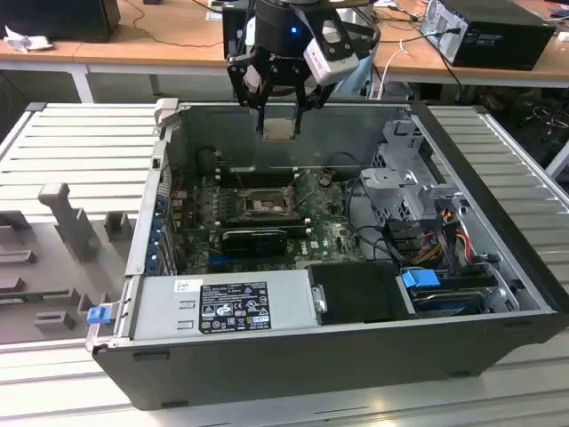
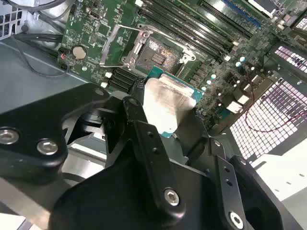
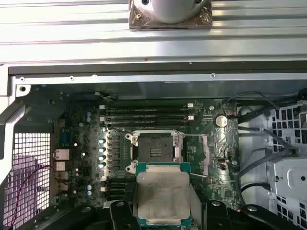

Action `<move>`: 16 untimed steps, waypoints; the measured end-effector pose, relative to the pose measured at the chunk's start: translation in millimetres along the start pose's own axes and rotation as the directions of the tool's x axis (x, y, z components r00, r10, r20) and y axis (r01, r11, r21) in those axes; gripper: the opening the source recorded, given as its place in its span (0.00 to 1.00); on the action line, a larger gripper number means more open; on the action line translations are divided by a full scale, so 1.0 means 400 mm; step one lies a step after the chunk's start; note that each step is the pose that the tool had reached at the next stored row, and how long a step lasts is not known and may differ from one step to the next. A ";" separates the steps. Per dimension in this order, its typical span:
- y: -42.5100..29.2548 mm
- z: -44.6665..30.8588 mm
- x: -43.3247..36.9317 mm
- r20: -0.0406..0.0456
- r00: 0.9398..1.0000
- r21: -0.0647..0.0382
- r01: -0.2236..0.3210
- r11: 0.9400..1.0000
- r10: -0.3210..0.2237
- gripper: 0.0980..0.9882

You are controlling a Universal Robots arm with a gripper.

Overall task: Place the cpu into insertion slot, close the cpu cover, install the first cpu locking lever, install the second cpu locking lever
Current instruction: 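Place the cpu into insertion slot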

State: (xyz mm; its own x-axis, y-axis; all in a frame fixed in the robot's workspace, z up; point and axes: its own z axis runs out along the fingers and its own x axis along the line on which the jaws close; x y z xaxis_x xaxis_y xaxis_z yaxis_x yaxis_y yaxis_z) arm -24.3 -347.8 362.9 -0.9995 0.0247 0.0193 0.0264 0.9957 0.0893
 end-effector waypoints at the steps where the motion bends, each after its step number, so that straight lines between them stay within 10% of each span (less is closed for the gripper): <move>1: 0.000 0.000 0.000 0.001 1.000 0.000 -0.012 1.000 0.012 0.48; 16: -0.001 0.003 0.000 0.007 0.997 0.000 -0.081 0.997 0.081 0.48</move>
State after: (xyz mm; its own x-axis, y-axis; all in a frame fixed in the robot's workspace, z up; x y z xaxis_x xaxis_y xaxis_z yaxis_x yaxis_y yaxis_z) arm -24.3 -348.1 361.7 -0.9942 0.1056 0.0193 0.1069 0.9904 0.0875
